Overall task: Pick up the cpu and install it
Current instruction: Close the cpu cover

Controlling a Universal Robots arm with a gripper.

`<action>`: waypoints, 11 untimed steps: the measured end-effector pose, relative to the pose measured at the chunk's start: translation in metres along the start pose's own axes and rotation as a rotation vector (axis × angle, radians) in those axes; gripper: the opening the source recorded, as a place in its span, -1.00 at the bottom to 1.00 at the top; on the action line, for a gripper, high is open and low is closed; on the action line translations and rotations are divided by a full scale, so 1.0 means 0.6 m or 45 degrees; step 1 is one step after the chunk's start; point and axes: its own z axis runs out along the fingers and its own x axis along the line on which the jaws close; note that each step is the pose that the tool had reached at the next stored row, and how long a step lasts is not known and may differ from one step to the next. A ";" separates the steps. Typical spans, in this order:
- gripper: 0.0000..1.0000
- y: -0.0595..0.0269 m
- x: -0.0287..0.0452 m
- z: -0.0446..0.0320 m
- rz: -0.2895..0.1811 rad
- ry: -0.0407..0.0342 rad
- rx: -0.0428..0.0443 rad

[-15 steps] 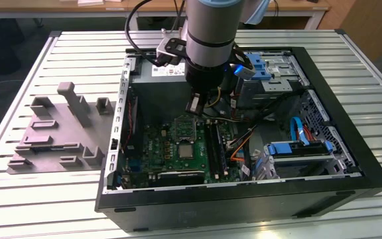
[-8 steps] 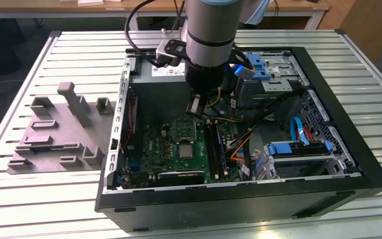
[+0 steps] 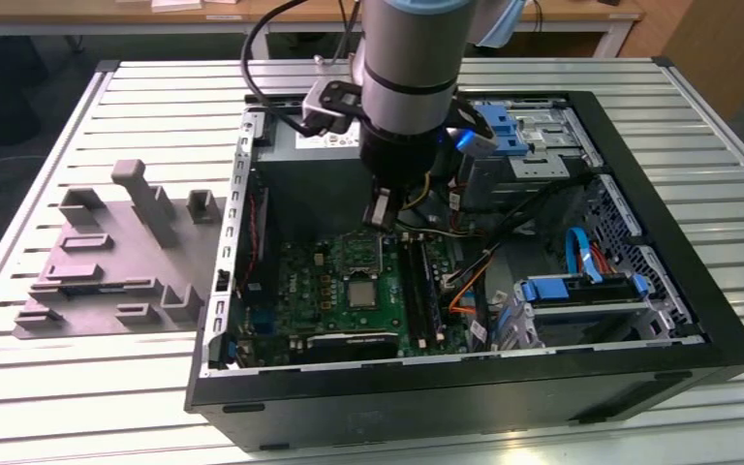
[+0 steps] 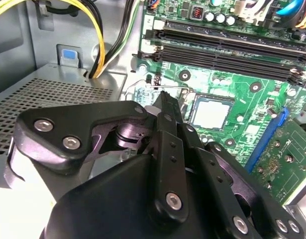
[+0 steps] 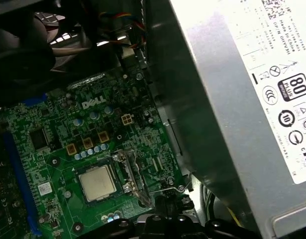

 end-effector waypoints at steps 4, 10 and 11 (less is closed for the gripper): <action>-0.79 0.000 0.004 0.000 -0.013 0.0008 0.000; -0.79 0.000 0.008 0.000 -0.053 0.0029 -0.001; -0.79 -0.001 0.009 0.000 -0.054 0.0031 -0.001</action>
